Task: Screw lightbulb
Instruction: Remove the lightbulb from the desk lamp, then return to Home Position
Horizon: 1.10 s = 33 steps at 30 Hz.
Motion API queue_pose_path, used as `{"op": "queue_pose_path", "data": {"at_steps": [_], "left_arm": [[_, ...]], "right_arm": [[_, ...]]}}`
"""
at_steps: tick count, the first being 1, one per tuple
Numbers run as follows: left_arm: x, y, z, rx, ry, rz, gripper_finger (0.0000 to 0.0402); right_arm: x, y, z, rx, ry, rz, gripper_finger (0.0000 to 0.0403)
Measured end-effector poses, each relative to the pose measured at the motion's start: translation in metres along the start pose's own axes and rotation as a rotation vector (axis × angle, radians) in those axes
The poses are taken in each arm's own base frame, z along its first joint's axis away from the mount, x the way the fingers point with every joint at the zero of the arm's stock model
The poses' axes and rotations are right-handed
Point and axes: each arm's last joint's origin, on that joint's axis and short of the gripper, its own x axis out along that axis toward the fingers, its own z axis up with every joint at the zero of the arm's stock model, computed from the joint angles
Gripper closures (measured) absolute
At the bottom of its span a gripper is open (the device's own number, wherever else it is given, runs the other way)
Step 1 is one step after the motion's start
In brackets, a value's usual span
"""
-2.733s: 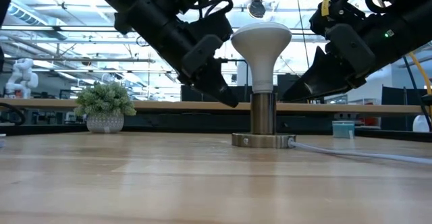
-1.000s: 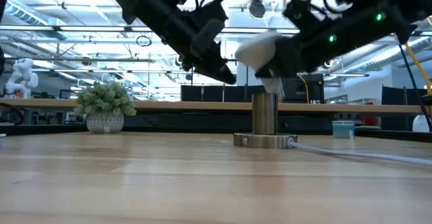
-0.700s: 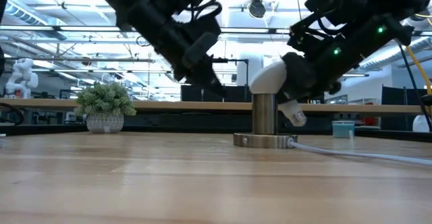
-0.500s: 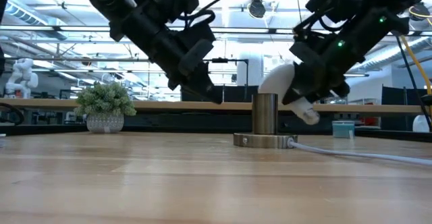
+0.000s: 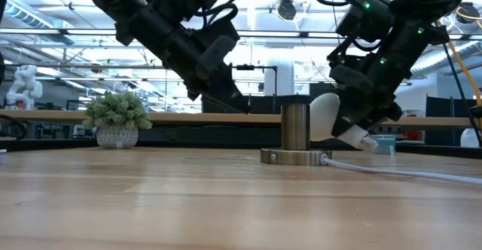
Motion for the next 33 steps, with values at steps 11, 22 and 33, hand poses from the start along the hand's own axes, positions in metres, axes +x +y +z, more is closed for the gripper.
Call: {"op": "queue_pose_path", "data": {"at_steps": [11, 22, 33], "left_arm": [[0.000, -0.001, 0.000, 0.003, 0.001, -0.003, 0.0401], [-0.001, -0.001, 0.000, 0.007, 0.003, -0.003, 0.0401], [-0.027, 0.000, 0.017, 0.044, -0.035, -0.012, 0.0401]], "right_arm": [[0.000, 0.000, -0.001, -0.003, 0.005, -0.005, 0.0189], [-0.004, 0.000, 0.001, -0.082, 0.006, 0.023, 0.0154], [-0.070, -0.021, 0.000, -0.045, 0.023, 0.112, 0.0154]]}}
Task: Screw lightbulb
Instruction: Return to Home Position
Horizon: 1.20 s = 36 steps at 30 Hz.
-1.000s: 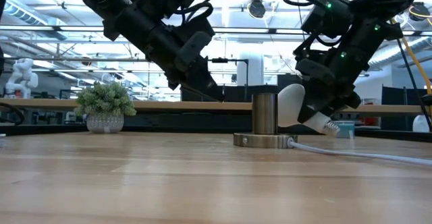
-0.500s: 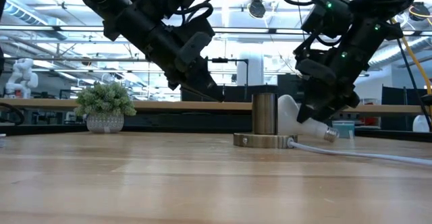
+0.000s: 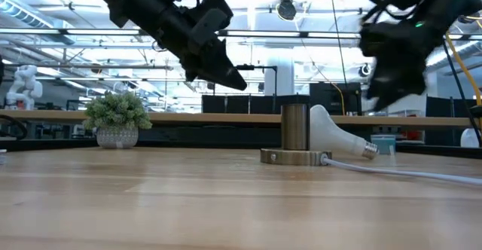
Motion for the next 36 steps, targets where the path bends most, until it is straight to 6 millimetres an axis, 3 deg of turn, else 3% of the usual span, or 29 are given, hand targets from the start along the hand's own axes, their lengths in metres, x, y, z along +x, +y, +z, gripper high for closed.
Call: {"op": "queue_pose_path", "data": {"at_steps": [4, 7, 15, 24, 28, 31, 36], "left_arm": [[-0.005, -0.007, 0.001, -0.007, -0.004, -0.029, 0.0401], [-0.007, -0.013, -0.001, 0.007, 0.003, -0.046, 0.0401], [-0.007, -0.013, -0.005, 0.095, 0.040, -0.042, 0.0401], [-0.014, -0.011, -0.013, 0.100, 0.144, -0.022, 0.0401], [-0.036, -0.019, -0.018, 0.140, 0.152, -0.057, 0.0401], [-0.056, -0.019, -0.032, 0.121, 0.048, -0.105, 0.0401], [-0.093, 0.000, -0.069, 0.050, -0.120, -0.155, 0.0401]], "right_arm": [[-0.014, -0.001, -0.015, 0.012, 0.190, 0.129, 0.0162], [-0.020, 0.005, -0.026, -0.056, 0.258, 0.162, 0.0197], [-0.024, 0.010, -0.048, -0.170, 0.284, 0.045, 0.0387], [-0.021, 0.016, -0.054, -0.076, 0.272, -0.007, 0.0372], [-0.021, 0.017, -0.054, -0.052, 0.268, -0.007, 0.0372], [-0.021, 0.018, -0.053, -0.047, 0.257, 0.004, 0.0372], [-0.021, 0.020, -0.052, -0.056, 0.241, 0.029, 0.0371]]}}
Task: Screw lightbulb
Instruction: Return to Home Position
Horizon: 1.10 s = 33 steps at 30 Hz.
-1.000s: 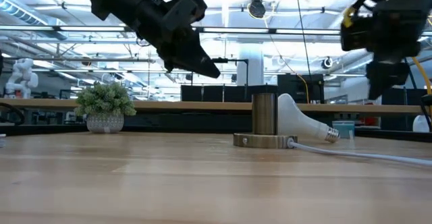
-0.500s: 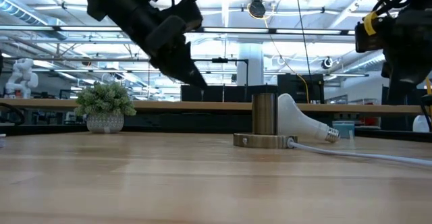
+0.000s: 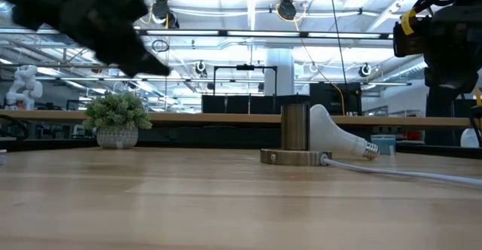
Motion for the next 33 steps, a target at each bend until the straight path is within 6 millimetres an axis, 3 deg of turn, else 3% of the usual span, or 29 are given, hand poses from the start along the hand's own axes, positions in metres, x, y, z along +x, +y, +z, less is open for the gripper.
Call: {"op": "queue_pose_path", "data": {"at_steps": [4, 15, 21, 25, 33], "left_arm": [[-0.027, 0.014, -0.023, -0.065, -0.049, -0.069, 0.0401], [-0.065, 0.036, -0.043, -0.062, -0.226, -0.123, 0.0401], [-0.073, 0.044, -0.065, -0.080, -0.307, -0.122, 0.0401], [-0.076, 0.046, -0.076, -0.076, -0.209, -0.102, 0.0401], [-0.076, 0.046, -0.076, -0.036, -0.207, -0.078, 0.0401]], "right_arm": [[0.000, 0.000, 0.000, -0.038, 0.004, 0.004, 0.0371], [0.000, 0.001, 0.001, -0.057, -0.011, 0.013, 0.0371], [0.000, 0.001, 0.001, -0.065, -0.013, 0.011, 0.0371], [0.000, 0.001, 0.001, -0.065, -0.012, 0.008, 0.0371], [0.000, 0.001, 0.001, -0.145, -0.009, 0.004, 0.0371]]}}
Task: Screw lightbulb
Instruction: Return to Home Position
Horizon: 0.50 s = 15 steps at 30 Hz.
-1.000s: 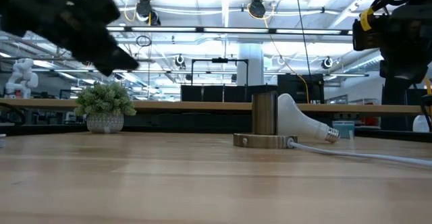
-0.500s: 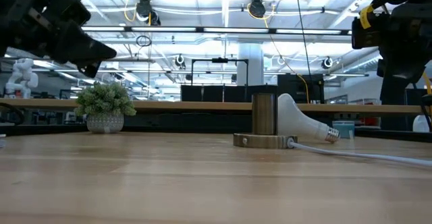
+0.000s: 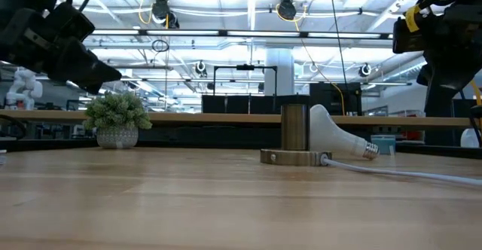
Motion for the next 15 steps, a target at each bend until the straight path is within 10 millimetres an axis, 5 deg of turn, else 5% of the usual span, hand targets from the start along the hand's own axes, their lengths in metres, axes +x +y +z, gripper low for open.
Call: {"op": "queue_pose_path", "data": {"at_steps": [15], "left_arm": [[0.0045, 0.0009, -0.0057, 0.133, 0.074, 0.008, 0.0401]], "right_arm": [[0.0001, 0.0000, 0.0005, -0.051, -0.011, -0.006, 0.0371]]}}
